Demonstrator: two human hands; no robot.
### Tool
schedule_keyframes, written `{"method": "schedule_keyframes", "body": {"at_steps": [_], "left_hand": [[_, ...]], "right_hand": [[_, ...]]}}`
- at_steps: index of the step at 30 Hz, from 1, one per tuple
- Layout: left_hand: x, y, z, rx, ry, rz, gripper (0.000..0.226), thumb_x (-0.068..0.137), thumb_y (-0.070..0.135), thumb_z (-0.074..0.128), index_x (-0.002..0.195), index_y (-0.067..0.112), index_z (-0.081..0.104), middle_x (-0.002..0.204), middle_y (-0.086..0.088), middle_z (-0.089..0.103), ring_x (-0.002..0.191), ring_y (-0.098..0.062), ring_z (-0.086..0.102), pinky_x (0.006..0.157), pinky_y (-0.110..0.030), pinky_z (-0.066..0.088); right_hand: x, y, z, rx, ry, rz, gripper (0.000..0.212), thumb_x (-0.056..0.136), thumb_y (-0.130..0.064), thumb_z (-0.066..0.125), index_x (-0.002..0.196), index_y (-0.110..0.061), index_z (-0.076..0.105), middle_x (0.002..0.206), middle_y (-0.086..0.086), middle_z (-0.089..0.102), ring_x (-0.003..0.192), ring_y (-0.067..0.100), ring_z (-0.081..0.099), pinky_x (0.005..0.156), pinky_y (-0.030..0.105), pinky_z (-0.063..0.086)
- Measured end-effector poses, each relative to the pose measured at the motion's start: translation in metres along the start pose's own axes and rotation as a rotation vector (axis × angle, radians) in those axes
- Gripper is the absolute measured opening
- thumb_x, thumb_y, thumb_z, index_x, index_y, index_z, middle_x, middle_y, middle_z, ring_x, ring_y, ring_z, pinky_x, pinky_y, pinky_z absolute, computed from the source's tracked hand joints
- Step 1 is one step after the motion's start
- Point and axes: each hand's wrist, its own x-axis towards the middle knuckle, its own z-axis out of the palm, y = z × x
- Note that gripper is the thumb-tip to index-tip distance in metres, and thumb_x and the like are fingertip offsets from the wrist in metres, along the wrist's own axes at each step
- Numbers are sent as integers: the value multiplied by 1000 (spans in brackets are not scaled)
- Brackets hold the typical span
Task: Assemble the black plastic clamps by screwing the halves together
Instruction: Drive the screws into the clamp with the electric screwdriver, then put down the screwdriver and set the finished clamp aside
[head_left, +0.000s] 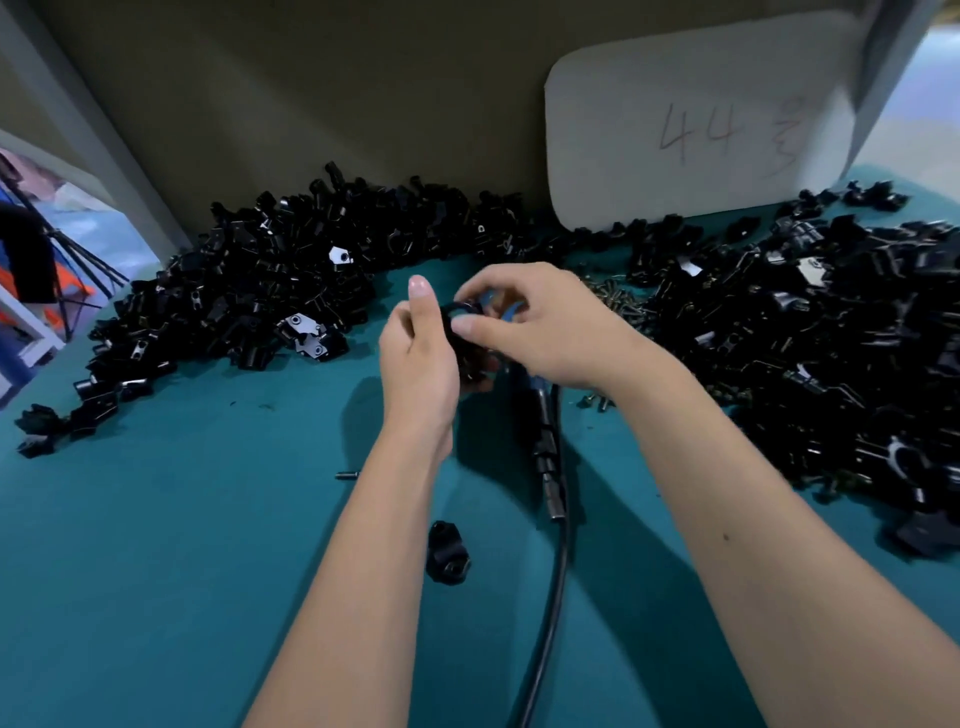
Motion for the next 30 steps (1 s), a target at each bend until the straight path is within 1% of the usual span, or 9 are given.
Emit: {"method": "schedule_keyframes", "body": {"at_steps": [3, 5, 8, 12, 14, 17, 20, 23, 30], "left_hand": [[-9, 10, 22, -49, -69, -27, 51, 99, 67, 39, 98, 21, 60, 105, -13, 75, 96, -31, 75, 73, -49, 63], [-13, 17, 42, 146, -82, 16, 53, 95, 67, 39, 90, 19, 61, 96, -9, 72, 98, -36, 70, 86, -58, 59], [-23, 29, 87, 417, -131, 133, 45, 105, 49, 41, 82, 16, 62, 83, -4, 67, 93, -34, 66, 82, -46, 55], [-41, 40, 151, 459, -209, 373, 26, 104, 30, 50, 91, 20, 69, 98, -8, 68, 98, -28, 61, 84, -39, 47], [-51, 41, 176, 482, -253, 531, 22, 101, 24, 53, 96, 20, 75, 100, -5, 63, 98, -26, 57, 90, -36, 45], [-59, 36, 198, 704, -357, 698, 28, 100, 21, 51, 98, 20, 78, 107, -3, 63, 107, -27, 50, 96, -32, 40], [-59, 29, 204, 775, -426, 696, 30, 100, 19, 50, 100, 18, 79, 107, -2, 67, 109, -26, 50, 95, -30, 41], [-54, 30, 196, 702, -397, 645, 25, 96, 18, 55, 86, 15, 78, 96, -2, 71, 100, -25, 55, 88, -31, 44], [-7, 29, 148, 769, -303, 456, 19, 83, 11, 57, 72, 13, 72, 78, -6, 71, 84, -33, 63, 75, -43, 54]], "right_hand": [[-6, 5, -25, -57, 36, 8, 20, 93, -36, 75, 110, -26, 77, 92, -6, 73, 73, 6, 64, 73, 26, 55], [-10, 13, -48, -132, 71, 61, 16, 93, -33, 76, 105, -23, 79, 84, -7, 73, 71, 6, 65, 68, 23, 54], [-23, 32, -91, -165, 179, 181, 18, 91, -39, 77, 90, -21, 78, 69, -1, 72, 49, 9, 63, 56, 24, 54], [-37, 60, -148, -167, 408, 338, 22, 87, -37, 80, 90, -17, 70, 66, 8, 70, 42, 17, 65, 48, 27, 52], [-41, 75, -171, -274, 523, 385, 23, 83, -36, 82, 89, -17, 71, 78, 9, 71, 60, 19, 72, 55, 23, 51], [-44, 93, -188, -502, 556, 518, 17, 81, -34, 83, 89, -20, 78, 98, 13, 74, 101, 34, 68, 86, 34, 52], [-45, 99, -193, -519, 509, 603, 11, 81, -18, 76, 91, -21, 79, 107, 16, 73, 103, 37, 66, 94, 36, 53], [-41, 90, -192, -491, 477, 577, 29, 81, -4, 63, 94, -27, 76, 106, 12, 72, 100, 33, 64, 95, 35, 52], [21, 53, -148, -408, 494, 358, 27, 79, -4, 55, 83, -24, 73, 86, 1, 67, 87, 25, 61, 88, 30, 54]]}}
